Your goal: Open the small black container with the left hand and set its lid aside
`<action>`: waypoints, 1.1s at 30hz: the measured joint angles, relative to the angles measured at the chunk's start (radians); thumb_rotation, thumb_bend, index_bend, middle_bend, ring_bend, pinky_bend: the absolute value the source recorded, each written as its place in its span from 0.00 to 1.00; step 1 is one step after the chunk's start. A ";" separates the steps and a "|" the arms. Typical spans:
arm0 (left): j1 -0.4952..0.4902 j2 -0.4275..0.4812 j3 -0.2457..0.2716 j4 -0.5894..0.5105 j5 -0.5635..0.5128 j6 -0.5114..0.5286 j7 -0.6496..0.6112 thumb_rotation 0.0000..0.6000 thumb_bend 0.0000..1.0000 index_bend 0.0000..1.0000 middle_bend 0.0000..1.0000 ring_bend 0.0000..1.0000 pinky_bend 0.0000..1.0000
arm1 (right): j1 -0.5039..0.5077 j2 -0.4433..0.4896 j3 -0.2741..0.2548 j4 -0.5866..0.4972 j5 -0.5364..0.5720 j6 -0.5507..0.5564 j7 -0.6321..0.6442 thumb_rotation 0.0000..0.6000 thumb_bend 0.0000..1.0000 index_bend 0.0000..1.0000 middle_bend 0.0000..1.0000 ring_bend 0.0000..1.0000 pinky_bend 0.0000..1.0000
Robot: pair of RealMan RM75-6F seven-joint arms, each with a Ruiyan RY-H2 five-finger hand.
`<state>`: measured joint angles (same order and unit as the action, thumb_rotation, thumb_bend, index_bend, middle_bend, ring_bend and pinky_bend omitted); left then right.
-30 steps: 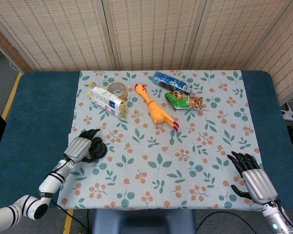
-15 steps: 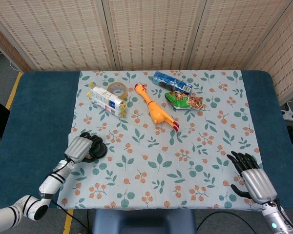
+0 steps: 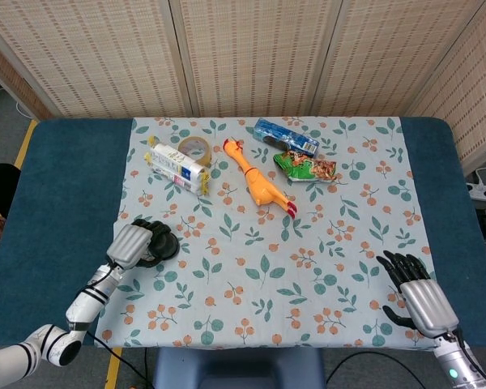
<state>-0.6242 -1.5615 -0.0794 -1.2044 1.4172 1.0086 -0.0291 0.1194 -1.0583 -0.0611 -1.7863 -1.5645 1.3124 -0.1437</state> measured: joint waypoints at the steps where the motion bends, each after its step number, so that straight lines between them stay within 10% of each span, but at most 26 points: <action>1: 0.000 0.000 0.000 0.001 0.002 0.002 -0.008 1.00 0.47 0.61 0.63 0.49 0.29 | 0.000 0.000 0.000 0.000 0.000 -0.001 0.000 1.00 0.20 0.00 0.00 0.00 0.00; 12: 0.010 0.004 -0.006 -0.012 0.015 0.030 -0.113 1.00 0.58 0.68 0.70 0.52 0.27 | 0.001 0.000 -0.001 0.000 -0.001 -0.002 0.001 1.00 0.20 0.00 0.00 0.00 0.00; 18: 0.023 -0.032 0.006 0.027 0.051 0.092 -0.113 1.00 0.75 0.72 0.76 0.64 0.44 | 0.001 0.002 -0.002 -0.001 -0.003 -0.002 0.005 1.00 0.20 0.00 0.00 0.00 0.00; 25: 0.049 -0.134 0.008 0.142 0.135 0.277 -0.143 1.00 0.75 0.74 0.76 0.67 0.45 | 0.001 0.006 -0.002 0.000 -0.004 0.002 0.015 1.00 0.20 0.00 0.00 0.00 0.00; 33: 0.046 -0.150 0.043 0.209 0.177 0.222 -0.040 1.00 0.71 0.74 0.75 0.65 0.42 | 0.002 0.011 -0.007 -0.002 -0.015 0.000 0.024 1.00 0.20 0.00 0.00 0.00 0.00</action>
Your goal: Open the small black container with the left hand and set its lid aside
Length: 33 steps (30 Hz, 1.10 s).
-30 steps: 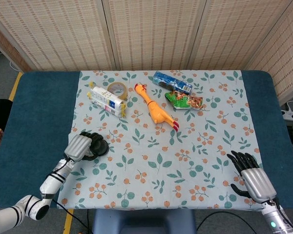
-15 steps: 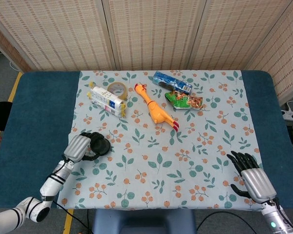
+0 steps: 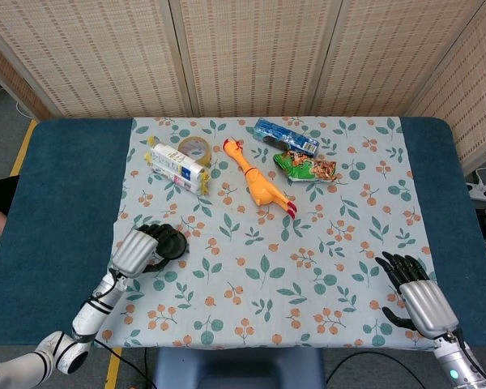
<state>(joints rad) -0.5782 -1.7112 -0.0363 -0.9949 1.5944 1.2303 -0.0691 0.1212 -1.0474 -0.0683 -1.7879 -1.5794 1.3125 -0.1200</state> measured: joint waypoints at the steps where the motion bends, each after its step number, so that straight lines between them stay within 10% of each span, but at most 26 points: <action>1: -0.002 0.006 -0.001 -0.014 -0.008 -0.025 0.003 1.00 0.70 0.74 0.75 0.64 0.41 | -0.001 0.002 0.000 0.000 -0.001 0.005 0.004 1.00 0.20 0.00 0.00 0.00 0.00; 7: -0.010 0.047 -0.032 -0.137 -0.117 -0.189 -0.179 1.00 0.72 0.74 0.75 0.60 0.38 | -0.001 0.004 0.001 0.002 0.000 0.002 0.007 1.00 0.20 0.00 0.00 0.00 0.00; 16: 0.009 0.009 -0.068 -0.121 -0.160 -0.117 -0.246 1.00 0.74 0.74 0.76 0.75 0.57 | 0.001 0.003 -0.001 0.000 -0.001 -0.001 0.003 1.00 0.20 0.00 0.00 0.00 0.00; 33: 0.034 -0.027 -0.075 -0.105 -0.138 0.027 -0.152 1.00 0.76 0.69 0.88 0.56 0.26 | 0.003 0.010 -0.001 0.001 -0.002 -0.006 0.019 1.00 0.20 0.00 0.00 0.00 0.00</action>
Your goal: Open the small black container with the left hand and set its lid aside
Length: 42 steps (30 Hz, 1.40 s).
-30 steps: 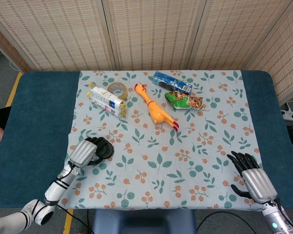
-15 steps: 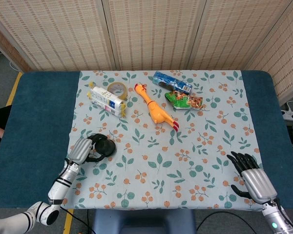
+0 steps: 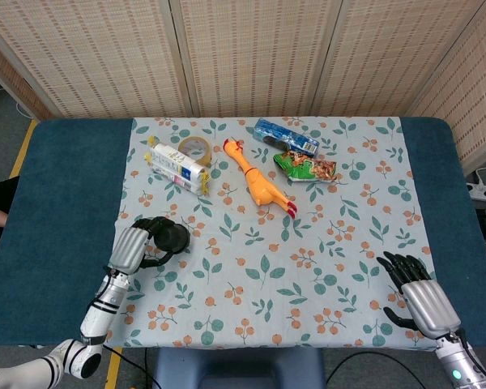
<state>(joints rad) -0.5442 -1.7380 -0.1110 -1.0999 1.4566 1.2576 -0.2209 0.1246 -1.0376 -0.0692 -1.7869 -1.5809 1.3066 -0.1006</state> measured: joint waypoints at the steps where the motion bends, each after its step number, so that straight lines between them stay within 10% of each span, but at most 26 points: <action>1: 0.000 -0.004 0.003 0.010 0.007 -0.010 0.004 1.00 0.75 0.69 0.88 0.56 0.25 | 0.001 0.000 -0.001 -0.001 0.000 -0.002 -0.001 1.00 0.20 0.00 0.00 0.00 0.00; 7: -0.017 -0.005 0.073 0.059 0.082 -0.086 0.110 1.00 0.67 0.56 0.70 0.53 0.23 | 0.000 0.001 -0.003 -0.002 -0.007 0.002 0.001 1.00 0.20 0.00 0.00 0.00 0.00; 11: -0.029 0.009 0.114 0.050 0.113 -0.165 0.143 1.00 0.55 0.12 0.14 0.14 0.14 | -0.001 0.002 -0.004 -0.003 -0.007 0.001 0.002 1.00 0.20 0.00 0.00 0.00 0.00; 14: -0.036 0.023 0.116 0.032 0.075 -0.218 0.194 1.00 0.49 0.00 0.00 0.00 0.10 | -0.001 0.003 -0.004 -0.003 -0.007 0.002 0.002 1.00 0.20 0.00 0.00 0.00 0.00; 21: -0.031 0.039 0.077 -0.031 0.032 -0.181 0.269 1.00 0.47 0.28 0.43 0.37 0.21 | 0.003 -0.001 -0.003 0.000 -0.001 -0.007 -0.005 1.00 0.20 0.00 0.00 0.00 0.00; 26: -0.031 0.053 0.070 -0.043 0.048 -0.146 0.232 1.00 0.43 0.00 0.19 0.33 0.22 | 0.001 -0.005 -0.003 -0.003 0.001 -0.005 -0.015 1.00 0.20 0.00 0.00 0.00 0.00; 29: -0.032 0.069 0.068 -0.056 0.045 -0.158 0.242 1.00 0.41 0.02 0.20 0.29 0.20 | 0.000 -0.005 -0.002 -0.004 0.003 -0.004 -0.017 1.00 0.20 0.00 0.00 0.00 0.00; 35: -0.034 0.078 0.059 -0.067 0.046 -0.143 0.232 1.00 0.42 0.50 0.67 0.45 0.22 | 0.001 -0.006 -0.003 -0.004 0.003 -0.007 -0.020 1.00 0.20 0.00 0.00 0.00 0.00; 42: -0.024 0.038 0.038 -0.025 0.075 -0.035 0.168 1.00 0.60 0.69 0.85 0.56 0.28 | 0.000 -0.004 -0.004 -0.004 0.000 -0.002 -0.016 1.00 0.20 0.00 0.00 0.00 0.00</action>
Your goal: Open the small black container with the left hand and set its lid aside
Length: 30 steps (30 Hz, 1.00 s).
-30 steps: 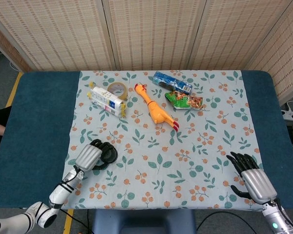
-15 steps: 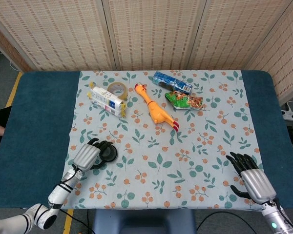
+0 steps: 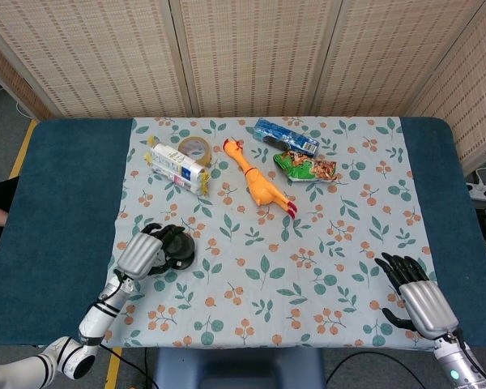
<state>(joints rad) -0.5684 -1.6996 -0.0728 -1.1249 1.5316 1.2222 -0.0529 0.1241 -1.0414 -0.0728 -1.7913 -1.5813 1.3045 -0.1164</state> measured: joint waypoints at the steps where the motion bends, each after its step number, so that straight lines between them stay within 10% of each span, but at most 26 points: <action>1: 0.001 -0.004 -0.006 0.006 0.003 0.014 -0.012 1.00 0.61 0.70 0.86 0.56 0.28 | 0.000 0.000 0.000 0.000 0.000 0.000 0.001 1.00 0.20 0.00 0.00 0.00 0.00; 11: -0.003 0.028 -0.027 0.070 -0.064 -0.089 -0.017 1.00 0.50 0.46 0.63 0.44 0.20 | -0.001 0.000 -0.001 0.001 -0.005 0.003 0.001 1.00 0.20 0.00 0.00 0.00 0.00; 15: -0.004 0.041 -0.009 0.122 -0.094 -0.171 -0.039 1.00 0.45 0.10 0.23 0.19 0.17 | 0.000 -0.004 -0.001 0.000 0.000 -0.002 -0.008 1.00 0.20 0.00 0.00 0.00 0.00; 18: -0.008 0.057 -0.001 0.130 -0.110 -0.207 -0.036 1.00 0.43 0.00 0.02 0.02 0.16 | 0.001 -0.007 -0.001 0.000 0.002 -0.005 -0.014 1.00 0.20 0.00 0.00 0.00 0.00; 30: 0.001 0.111 0.003 0.050 -0.093 -0.160 -0.023 1.00 0.36 0.00 0.00 0.00 0.12 | 0.001 -0.008 -0.001 -0.001 0.002 -0.005 -0.017 1.00 0.20 0.00 0.00 0.00 0.00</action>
<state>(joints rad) -0.5676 -1.5884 -0.0703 -1.0746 1.4384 1.0625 -0.0759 0.1253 -1.0497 -0.0735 -1.7920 -1.5793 1.2996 -0.1336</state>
